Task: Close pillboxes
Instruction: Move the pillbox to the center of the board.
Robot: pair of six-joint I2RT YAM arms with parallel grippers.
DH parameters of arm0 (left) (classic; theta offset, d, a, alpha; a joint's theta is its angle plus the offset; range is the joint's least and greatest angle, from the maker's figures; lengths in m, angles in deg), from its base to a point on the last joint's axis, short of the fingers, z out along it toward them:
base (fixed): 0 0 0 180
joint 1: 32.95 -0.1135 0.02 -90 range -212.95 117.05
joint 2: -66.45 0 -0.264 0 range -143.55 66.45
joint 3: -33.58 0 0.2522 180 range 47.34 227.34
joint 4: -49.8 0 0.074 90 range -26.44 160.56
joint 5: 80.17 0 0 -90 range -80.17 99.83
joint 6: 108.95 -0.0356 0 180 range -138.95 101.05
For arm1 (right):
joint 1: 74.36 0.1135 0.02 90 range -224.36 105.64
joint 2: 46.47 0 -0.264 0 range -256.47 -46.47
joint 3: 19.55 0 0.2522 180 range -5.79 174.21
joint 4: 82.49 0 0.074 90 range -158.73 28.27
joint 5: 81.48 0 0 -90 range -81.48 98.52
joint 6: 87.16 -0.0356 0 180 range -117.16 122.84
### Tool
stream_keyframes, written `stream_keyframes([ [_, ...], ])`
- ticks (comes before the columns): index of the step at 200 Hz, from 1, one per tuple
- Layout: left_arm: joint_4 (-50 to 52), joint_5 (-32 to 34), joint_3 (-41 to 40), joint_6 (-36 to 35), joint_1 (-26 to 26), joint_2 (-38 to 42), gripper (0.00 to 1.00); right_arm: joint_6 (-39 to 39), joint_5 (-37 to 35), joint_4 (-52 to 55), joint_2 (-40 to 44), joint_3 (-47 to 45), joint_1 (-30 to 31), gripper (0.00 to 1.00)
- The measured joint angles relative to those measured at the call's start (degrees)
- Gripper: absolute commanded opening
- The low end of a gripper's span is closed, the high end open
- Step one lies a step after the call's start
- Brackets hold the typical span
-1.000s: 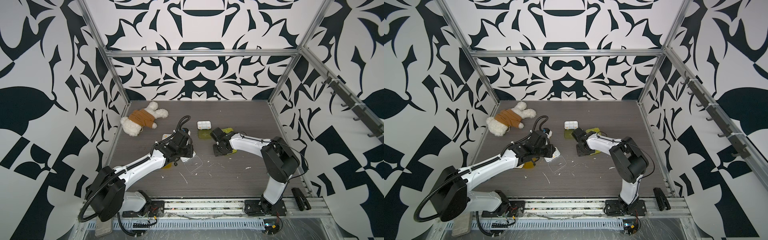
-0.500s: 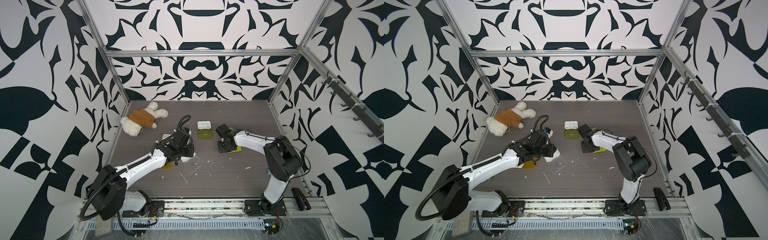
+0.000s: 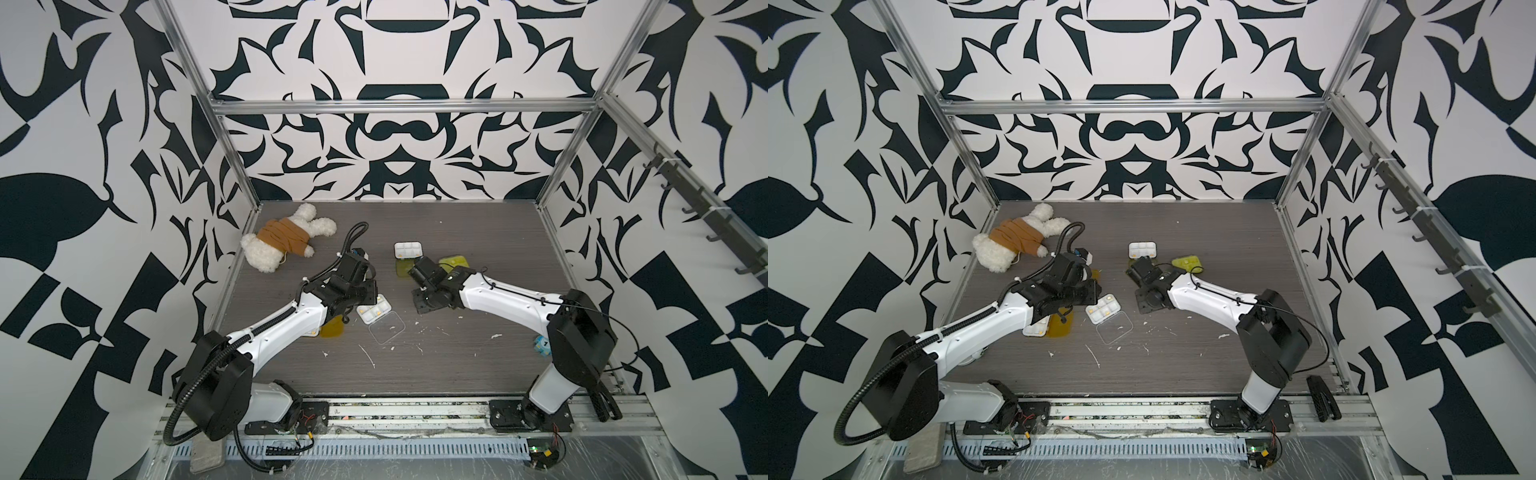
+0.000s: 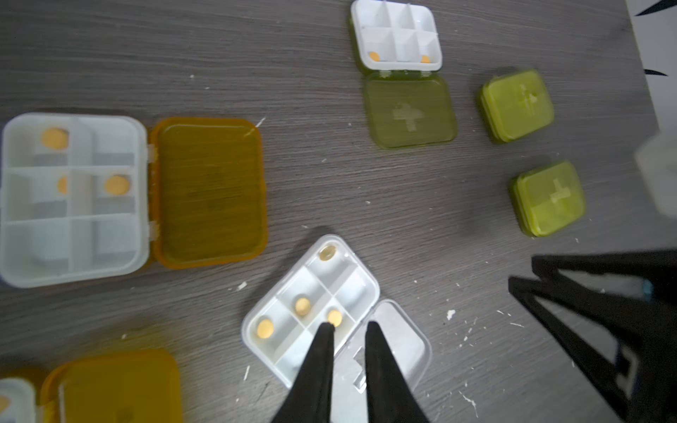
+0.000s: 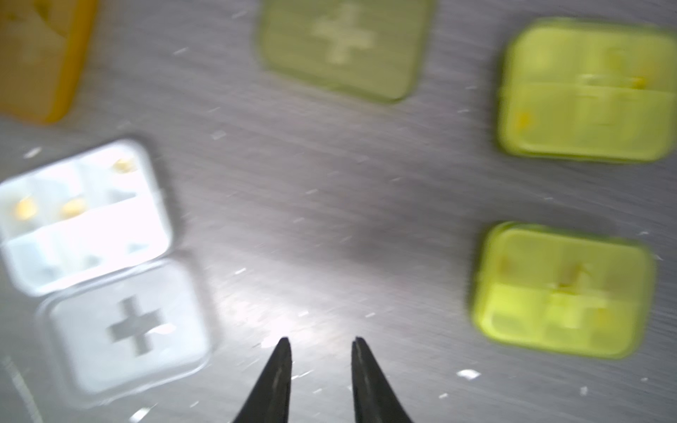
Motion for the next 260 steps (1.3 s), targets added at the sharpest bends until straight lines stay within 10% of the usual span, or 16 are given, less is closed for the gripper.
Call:
stream_keyframes([
  [87, 3.48, 1.68, -3.74, 1.95, -2.32, 9.18, 0.74, -4.48, -5.46, 0.55, -12.07, 8.48, 10.29, 0.48],
  [260, 3.63, 2.08, -5.99, 2.75, -2.49, 11.28, 0.78, -4.09, -6.12, 0.63, -12.9, 3.91, 9.05, 0.45],
])
